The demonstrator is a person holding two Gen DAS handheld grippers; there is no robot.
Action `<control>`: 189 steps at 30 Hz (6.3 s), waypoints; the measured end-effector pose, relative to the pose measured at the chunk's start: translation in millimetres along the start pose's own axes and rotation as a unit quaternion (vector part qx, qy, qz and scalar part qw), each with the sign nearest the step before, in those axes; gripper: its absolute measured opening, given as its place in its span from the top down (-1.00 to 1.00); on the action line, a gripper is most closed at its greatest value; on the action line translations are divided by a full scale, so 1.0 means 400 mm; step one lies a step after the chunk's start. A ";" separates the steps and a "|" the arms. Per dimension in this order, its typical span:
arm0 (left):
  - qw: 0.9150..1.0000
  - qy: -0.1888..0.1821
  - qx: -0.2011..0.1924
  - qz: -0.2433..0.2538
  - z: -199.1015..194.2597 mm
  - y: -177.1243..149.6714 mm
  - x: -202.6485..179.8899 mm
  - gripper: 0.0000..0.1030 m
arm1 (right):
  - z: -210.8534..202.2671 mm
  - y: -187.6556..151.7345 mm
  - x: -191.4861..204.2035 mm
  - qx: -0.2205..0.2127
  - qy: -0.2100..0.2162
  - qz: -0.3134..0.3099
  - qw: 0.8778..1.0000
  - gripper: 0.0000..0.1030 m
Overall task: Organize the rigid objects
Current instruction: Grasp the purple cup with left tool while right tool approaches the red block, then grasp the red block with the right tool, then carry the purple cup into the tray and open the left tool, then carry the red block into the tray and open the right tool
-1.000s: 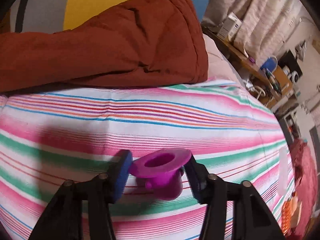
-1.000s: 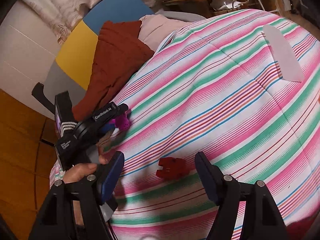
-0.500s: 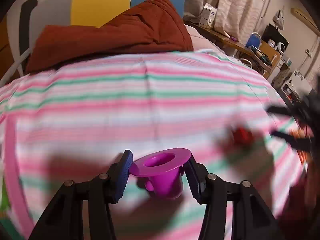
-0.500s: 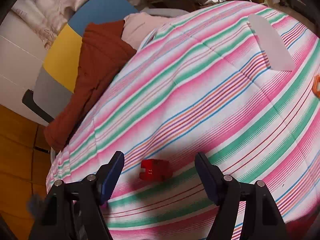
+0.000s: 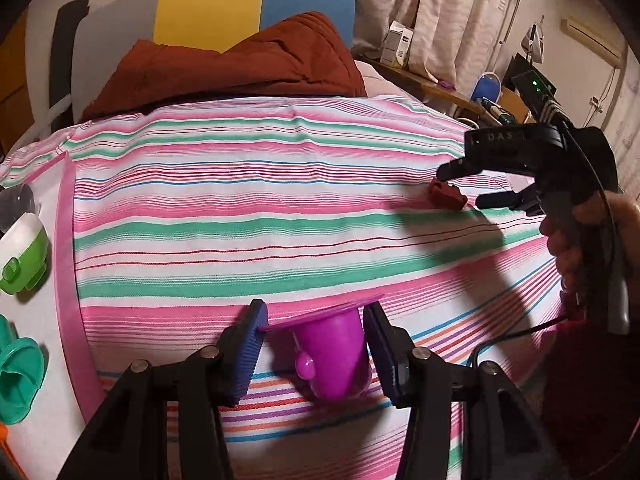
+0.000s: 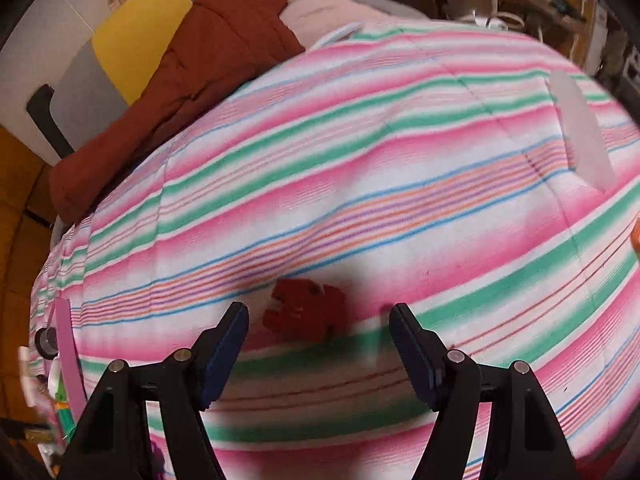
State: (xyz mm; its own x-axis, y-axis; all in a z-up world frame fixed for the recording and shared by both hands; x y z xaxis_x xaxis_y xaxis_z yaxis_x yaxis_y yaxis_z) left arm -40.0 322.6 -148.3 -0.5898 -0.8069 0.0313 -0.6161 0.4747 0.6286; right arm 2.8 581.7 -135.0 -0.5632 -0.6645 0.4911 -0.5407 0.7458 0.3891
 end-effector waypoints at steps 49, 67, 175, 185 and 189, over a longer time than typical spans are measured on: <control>0.999 0.019 -0.028 0.007 -0.014 -0.024 0.013 0.39 | 0.162 -0.150 0.287 0.095 0.025 -0.310 0.946 0.03; 0.995 0.059 -0.073 0.019 -0.207 0.023 0.051 0.38 | 0.163 -0.154 0.290 0.082 0.028 -0.337 0.938 0.03; 0.959 0.205 -0.043 -0.189 -0.349 -0.150 0.600 -0.49 | 0.001 -0.360 0.562 0.043 0.124 -0.371 0.919 0.05; 0.948 0.224 -0.049 -0.222 -0.381 -0.164 0.654 -0.49 | -0.001 -0.615 0.802 0.096 0.214 -0.461 0.856 0.05; 0.941 0.248 -0.047 -0.225 -0.394 -0.168 0.671 -0.49 | 0.065 -0.673 0.824 0.128 0.202 -0.484 0.842 0.05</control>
State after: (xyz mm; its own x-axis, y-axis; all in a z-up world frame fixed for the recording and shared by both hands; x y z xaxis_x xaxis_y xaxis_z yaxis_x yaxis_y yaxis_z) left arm -74.7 18.6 -59.8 0.0503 -0.9948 0.0890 -0.6834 0.0307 0.7294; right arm -53.4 160.7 -98.1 0.4495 -0.8467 0.2849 -0.7698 -0.2053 0.6044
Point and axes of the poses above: each gripper's, at about its wrist camera, not at the fingertips, and z roughly the way its jaws point, x to its left, y to its top, the point moved 7 cm from there along z, roughly the way its jaws point, and after that the axes turned 15 degrees about y, right-handed, at the moved point
